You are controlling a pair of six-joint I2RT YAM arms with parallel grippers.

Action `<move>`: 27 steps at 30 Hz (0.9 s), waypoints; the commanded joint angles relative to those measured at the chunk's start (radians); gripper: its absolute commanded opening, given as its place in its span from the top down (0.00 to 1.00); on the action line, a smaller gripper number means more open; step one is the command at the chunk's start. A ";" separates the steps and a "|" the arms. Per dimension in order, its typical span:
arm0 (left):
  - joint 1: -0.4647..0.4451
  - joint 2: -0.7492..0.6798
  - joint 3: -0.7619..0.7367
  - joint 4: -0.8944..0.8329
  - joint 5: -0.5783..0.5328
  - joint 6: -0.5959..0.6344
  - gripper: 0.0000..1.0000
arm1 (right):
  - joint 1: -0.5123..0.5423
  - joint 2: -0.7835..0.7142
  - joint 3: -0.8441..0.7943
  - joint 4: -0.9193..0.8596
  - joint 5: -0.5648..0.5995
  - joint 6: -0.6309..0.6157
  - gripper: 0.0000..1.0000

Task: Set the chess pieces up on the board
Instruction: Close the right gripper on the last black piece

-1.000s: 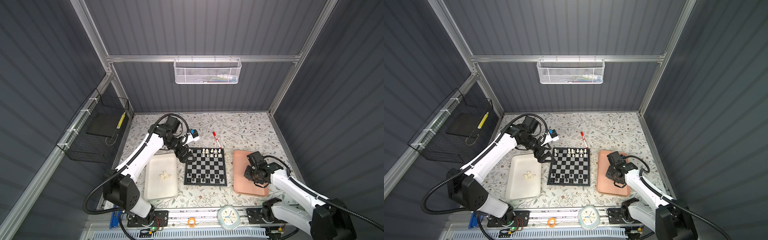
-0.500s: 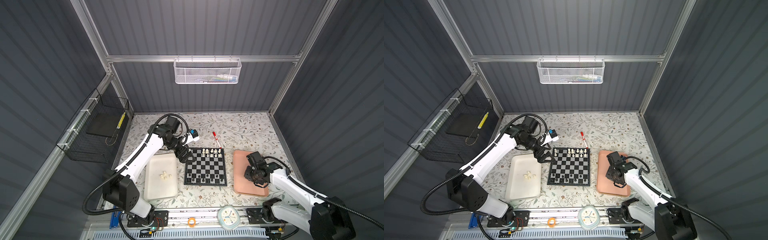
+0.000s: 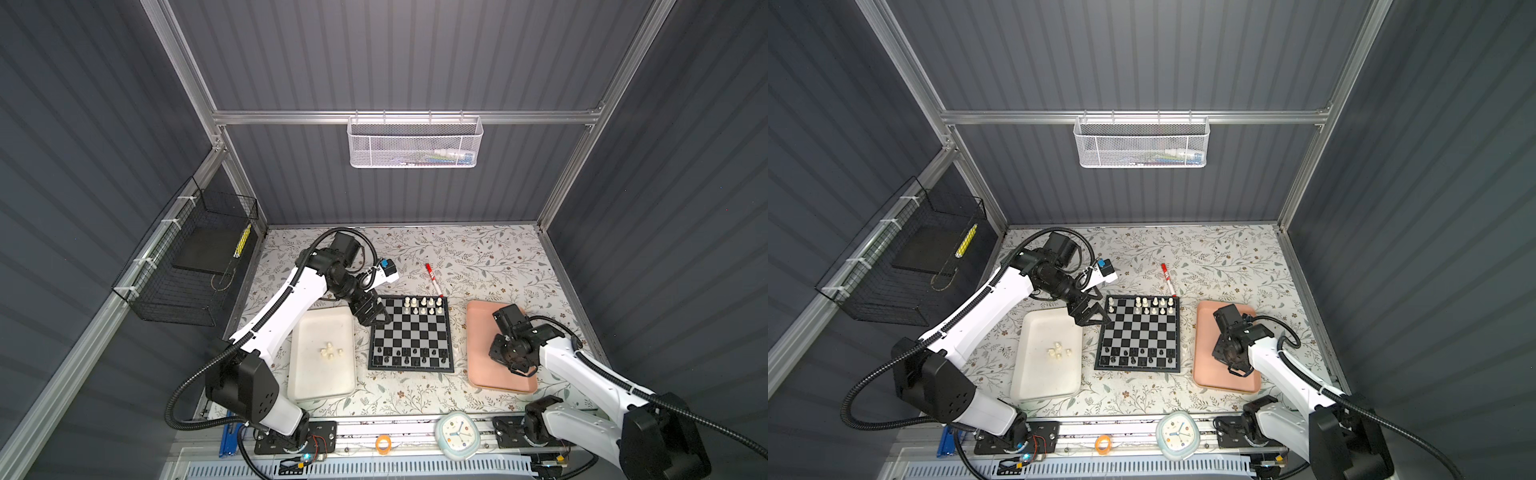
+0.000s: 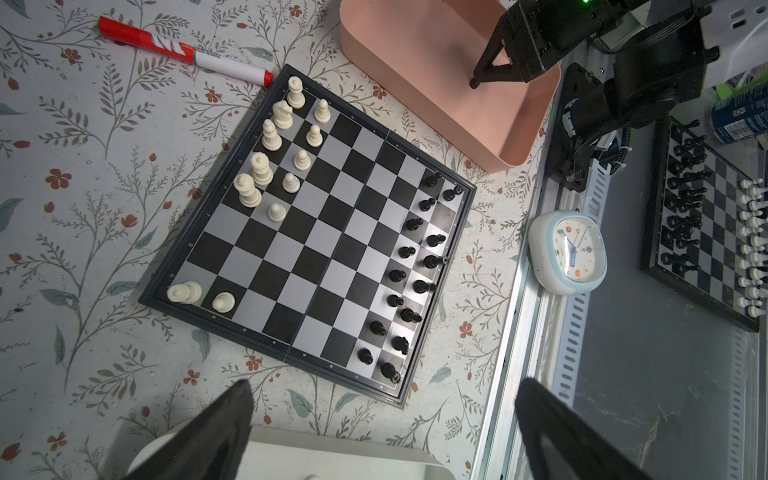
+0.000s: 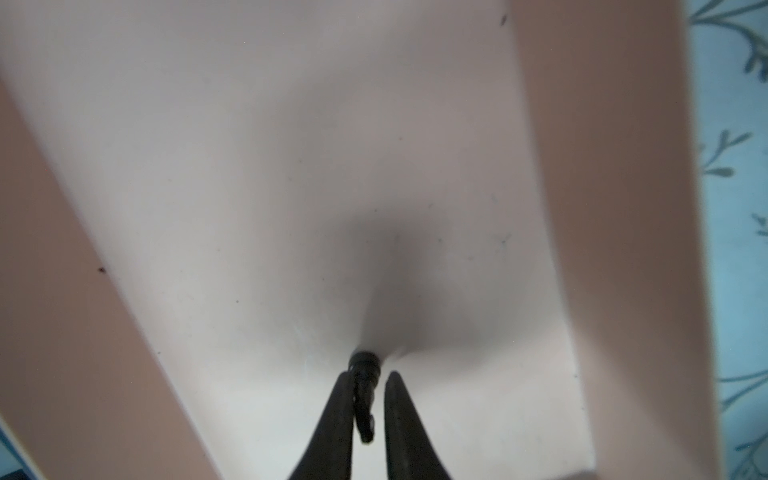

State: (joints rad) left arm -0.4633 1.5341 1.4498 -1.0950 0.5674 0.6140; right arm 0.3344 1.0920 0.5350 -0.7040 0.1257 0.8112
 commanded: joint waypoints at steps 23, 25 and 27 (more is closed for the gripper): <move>-0.004 -0.026 -0.022 0.001 -0.010 0.007 0.01 | 0.013 -0.016 0.034 -0.078 0.014 0.019 0.83; -0.004 -0.027 -0.023 0.001 -0.011 0.007 0.01 | 0.015 -0.018 0.037 -0.081 0.015 0.018 0.83; -0.005 -0.027 -0.023 0.001 -0.011 0.007 0.01 | 0.016 -0.021 0.036 -0.084 0.017 0.019 0.84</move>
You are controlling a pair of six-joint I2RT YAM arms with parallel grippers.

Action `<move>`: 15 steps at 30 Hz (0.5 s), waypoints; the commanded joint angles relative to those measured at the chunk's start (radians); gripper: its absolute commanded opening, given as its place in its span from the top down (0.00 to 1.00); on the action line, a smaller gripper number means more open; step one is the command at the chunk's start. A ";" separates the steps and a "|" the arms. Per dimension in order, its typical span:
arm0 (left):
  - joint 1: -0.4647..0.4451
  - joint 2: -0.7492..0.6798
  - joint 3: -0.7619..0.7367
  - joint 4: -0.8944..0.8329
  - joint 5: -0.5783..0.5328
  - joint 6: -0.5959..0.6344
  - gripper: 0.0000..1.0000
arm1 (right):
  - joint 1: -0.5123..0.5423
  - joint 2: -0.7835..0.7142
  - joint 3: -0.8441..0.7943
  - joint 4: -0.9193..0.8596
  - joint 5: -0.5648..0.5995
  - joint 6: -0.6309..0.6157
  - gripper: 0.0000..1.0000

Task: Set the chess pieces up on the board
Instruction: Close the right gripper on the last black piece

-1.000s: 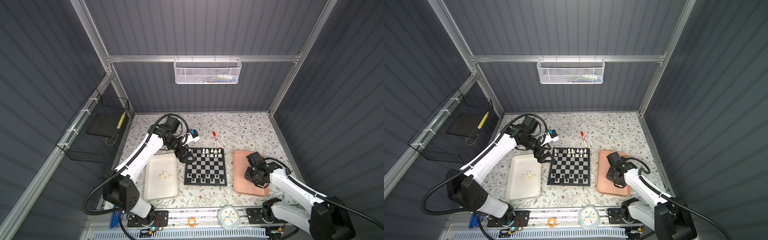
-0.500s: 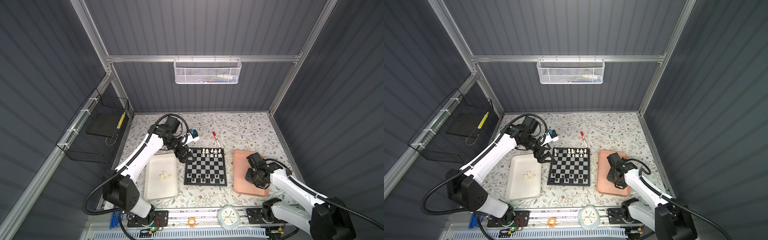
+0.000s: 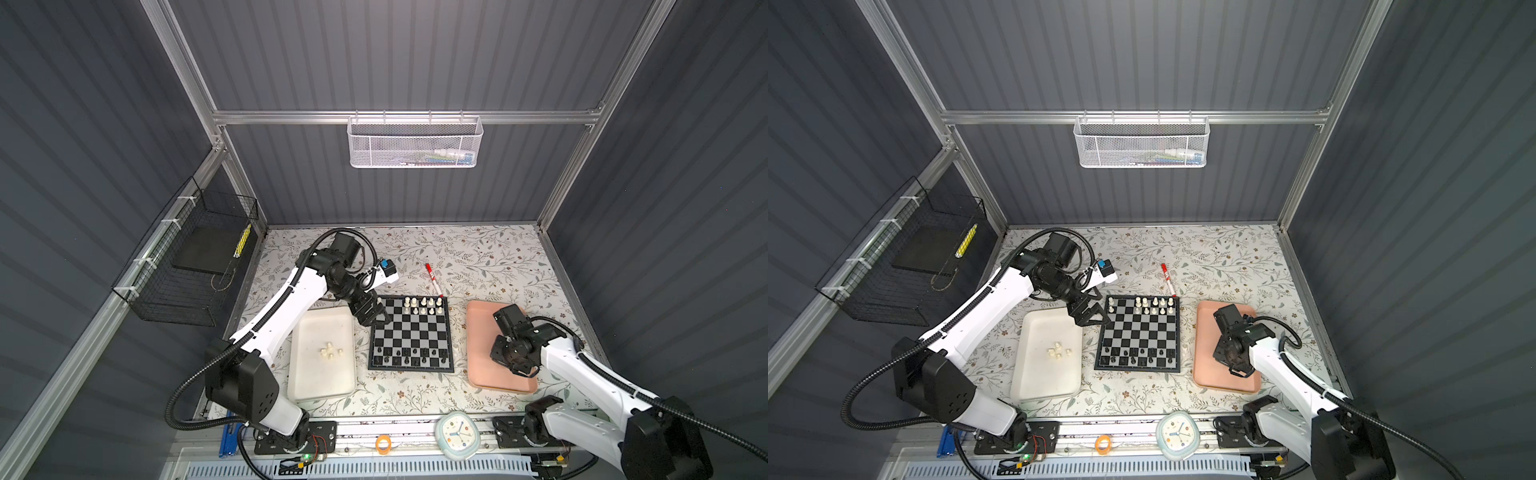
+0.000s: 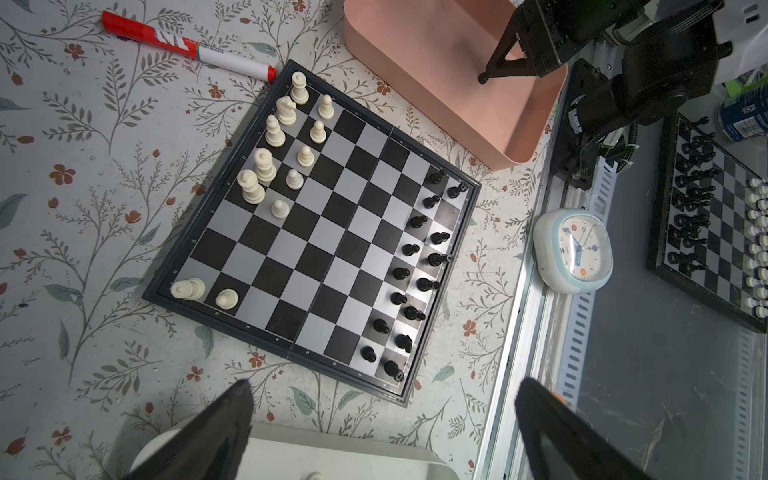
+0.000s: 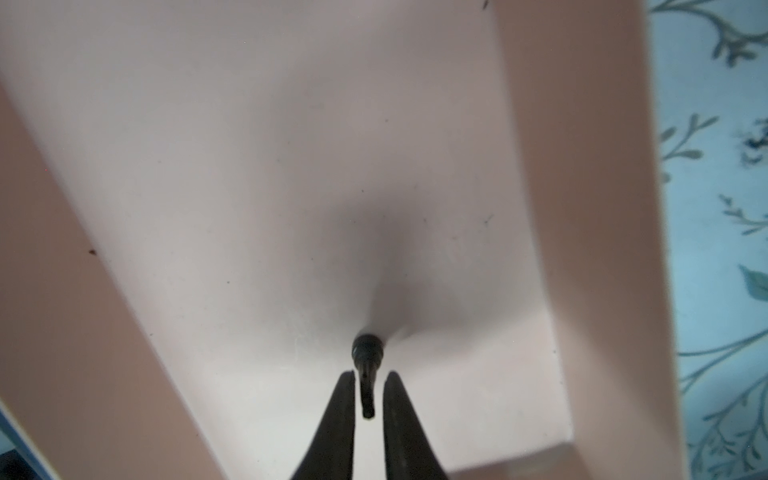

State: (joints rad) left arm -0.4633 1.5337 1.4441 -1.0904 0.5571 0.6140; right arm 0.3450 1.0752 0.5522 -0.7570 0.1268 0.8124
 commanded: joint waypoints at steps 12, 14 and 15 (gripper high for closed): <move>-0.004 -0.030 -0.016 -0.003 0.002 0.007 0.01 | 0.013 -0.009 0.023 -0.037 0.019 0.018 0.86; -0.005 -0.030 -0.014 -0.005 0.002 0.007 0.01 | 0.015 -0.009 0.025 -0.039 0.022 0.017 0.86; -0.005 -0.030 -0.016 -0.005 0.003 0.006 0.01 | 0.015 -0.011 0.025 -0.038 0.022 0.016 0.86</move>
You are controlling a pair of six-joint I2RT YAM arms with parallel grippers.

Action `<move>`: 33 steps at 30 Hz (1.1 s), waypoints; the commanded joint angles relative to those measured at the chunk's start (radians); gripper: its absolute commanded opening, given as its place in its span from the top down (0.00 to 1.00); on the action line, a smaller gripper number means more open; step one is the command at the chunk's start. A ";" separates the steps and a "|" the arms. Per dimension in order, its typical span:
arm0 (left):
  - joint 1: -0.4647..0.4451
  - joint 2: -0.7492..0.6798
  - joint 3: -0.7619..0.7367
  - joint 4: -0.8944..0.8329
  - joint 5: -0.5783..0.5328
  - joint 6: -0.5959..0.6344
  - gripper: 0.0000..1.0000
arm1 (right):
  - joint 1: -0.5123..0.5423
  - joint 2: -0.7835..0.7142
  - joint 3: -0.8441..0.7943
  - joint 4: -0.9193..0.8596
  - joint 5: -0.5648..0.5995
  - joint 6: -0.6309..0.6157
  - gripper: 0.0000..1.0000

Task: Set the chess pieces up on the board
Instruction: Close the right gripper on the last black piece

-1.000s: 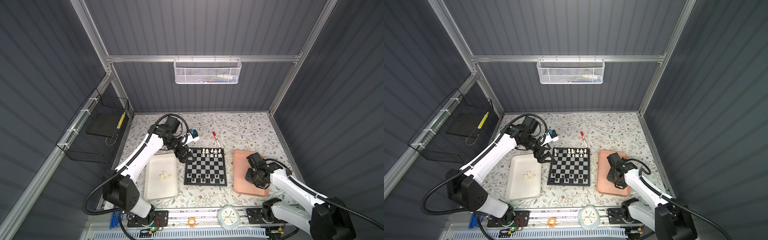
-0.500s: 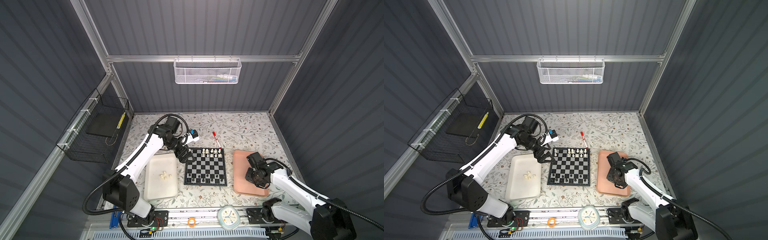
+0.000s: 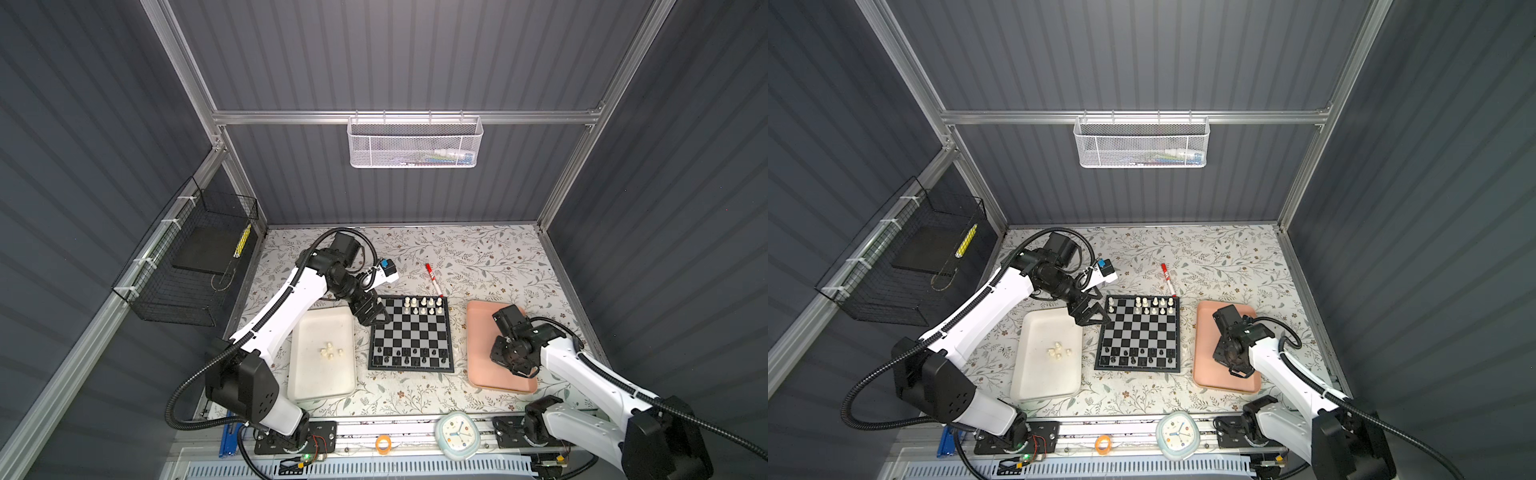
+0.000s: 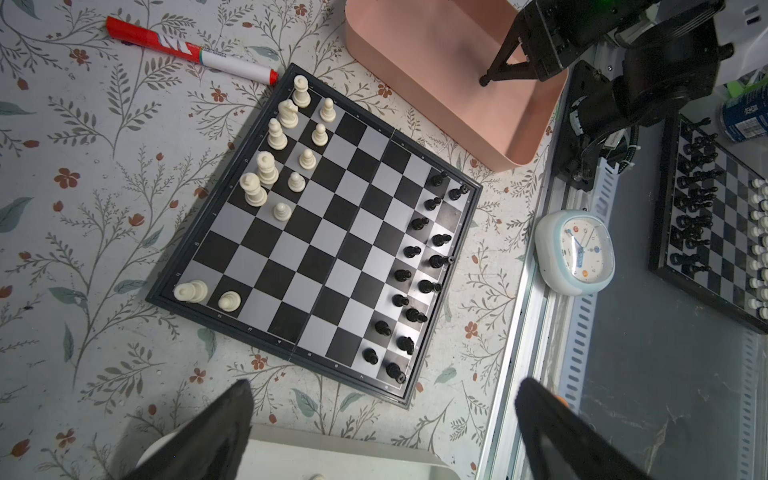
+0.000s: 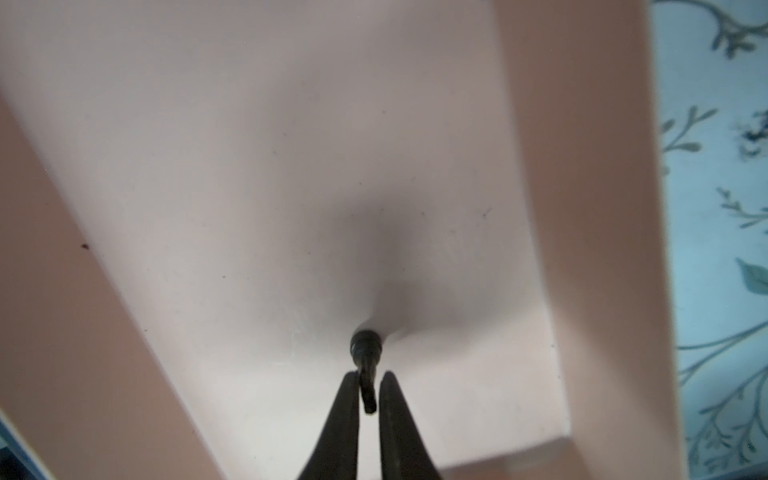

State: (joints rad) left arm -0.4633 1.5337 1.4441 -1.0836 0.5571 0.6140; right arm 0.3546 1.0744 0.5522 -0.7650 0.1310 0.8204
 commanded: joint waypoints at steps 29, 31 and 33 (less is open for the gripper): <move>-0.005 -0.014 -0.004 -0.016 0.004 0.005 0.00 | 0.015 0.020 0.043 -0.032 0.039 -0.003 0.85; -0.005 -0.014 -0.004 -0.018 0.004 0.005 0.00 | 0.015 0.030 0.043 -0.031 0.039 -0.004 0.85; -0.005 -0.015 -0.005 -0.016 0.004 0.005 0.01 | 0.015 0.039 0.046 -0.031 0.039 -0.005 0.85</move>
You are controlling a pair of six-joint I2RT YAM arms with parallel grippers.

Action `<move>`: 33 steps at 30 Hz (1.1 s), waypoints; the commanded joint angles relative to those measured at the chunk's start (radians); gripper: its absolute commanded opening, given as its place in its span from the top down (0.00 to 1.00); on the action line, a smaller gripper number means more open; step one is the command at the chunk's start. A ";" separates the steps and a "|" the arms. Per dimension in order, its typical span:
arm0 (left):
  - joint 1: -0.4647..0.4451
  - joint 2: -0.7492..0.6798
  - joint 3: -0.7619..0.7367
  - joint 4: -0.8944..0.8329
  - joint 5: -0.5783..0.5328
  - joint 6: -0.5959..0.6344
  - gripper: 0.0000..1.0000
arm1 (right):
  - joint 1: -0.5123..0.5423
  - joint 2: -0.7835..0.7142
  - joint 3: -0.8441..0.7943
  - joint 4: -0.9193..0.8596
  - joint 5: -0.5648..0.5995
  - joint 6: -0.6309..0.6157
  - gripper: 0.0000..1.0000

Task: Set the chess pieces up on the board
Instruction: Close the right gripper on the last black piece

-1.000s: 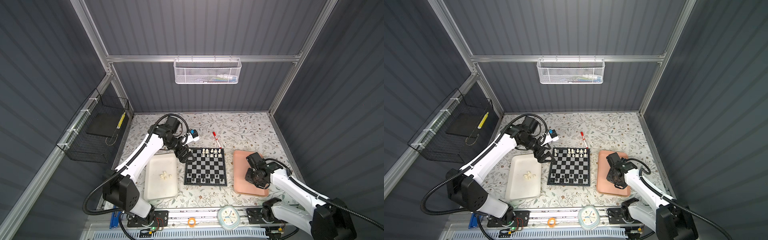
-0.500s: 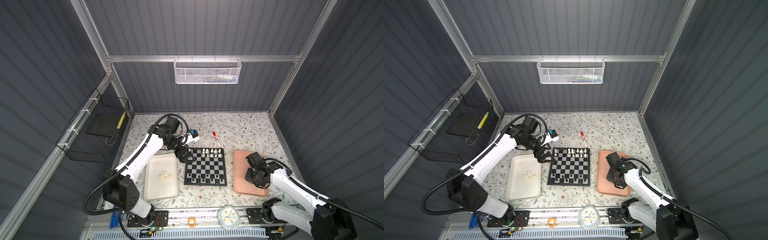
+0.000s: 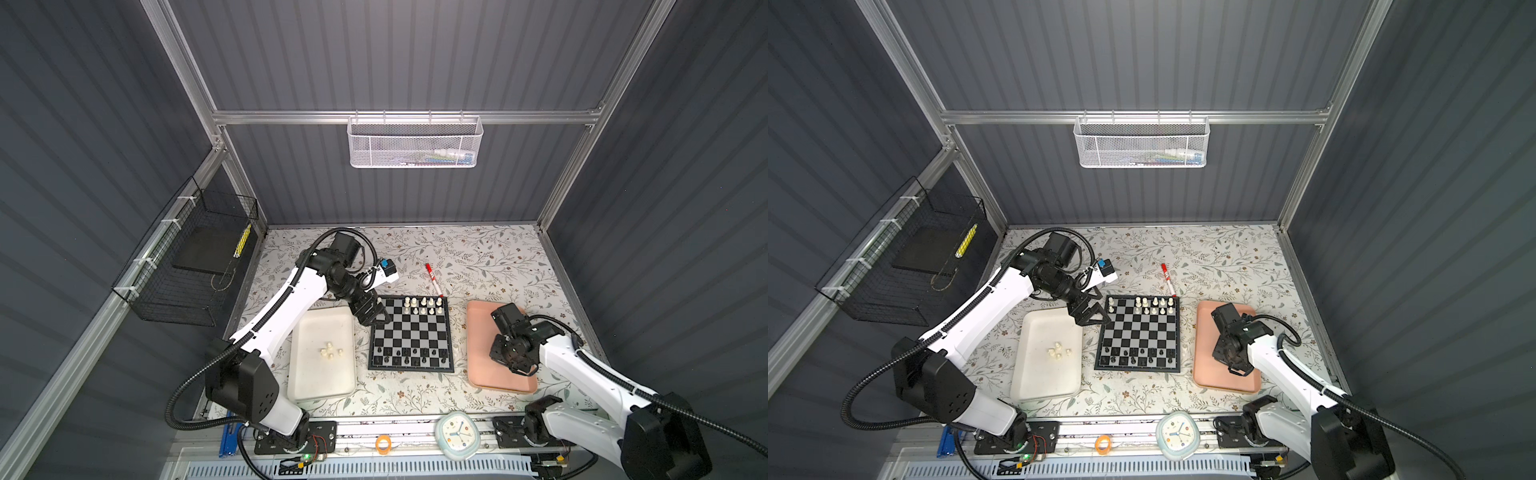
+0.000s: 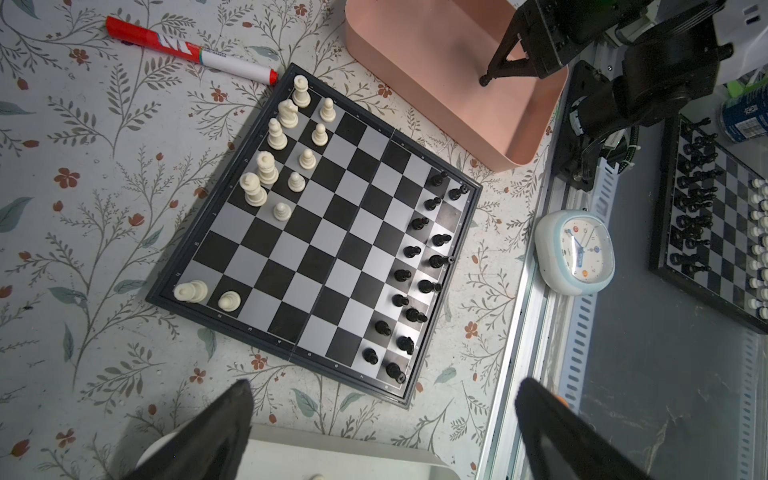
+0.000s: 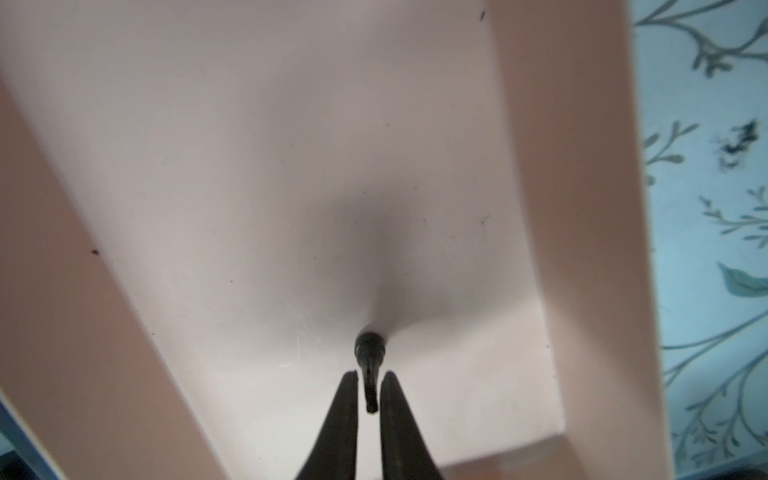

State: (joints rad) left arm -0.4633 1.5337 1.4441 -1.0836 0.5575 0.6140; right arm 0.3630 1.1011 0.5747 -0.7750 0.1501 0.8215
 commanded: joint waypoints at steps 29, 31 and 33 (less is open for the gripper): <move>-0.005 -0.015 -0.005 -0.015 0.002 0.007 0.00 | 0.010 0.008 0.030 -0.019 0.020 -0.014 0.96; -0.005 -0.015 -0.006 -0.015 0.002 0.007 0.00 | 0.010 0.005 0.037 -0.024 0.020 -0.016 0.96; -0.004 -0.015 -0.005 -0.015 0.002 0.007 0.00 | 0.013 0.005 0.044 -0.027 0.019 -0.020 0.97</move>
State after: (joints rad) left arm -0.4633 1.5337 1.4441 -1.0836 0.5575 0.6140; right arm 0.3687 1.1099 0.5892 -0.7761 0.1574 0.8108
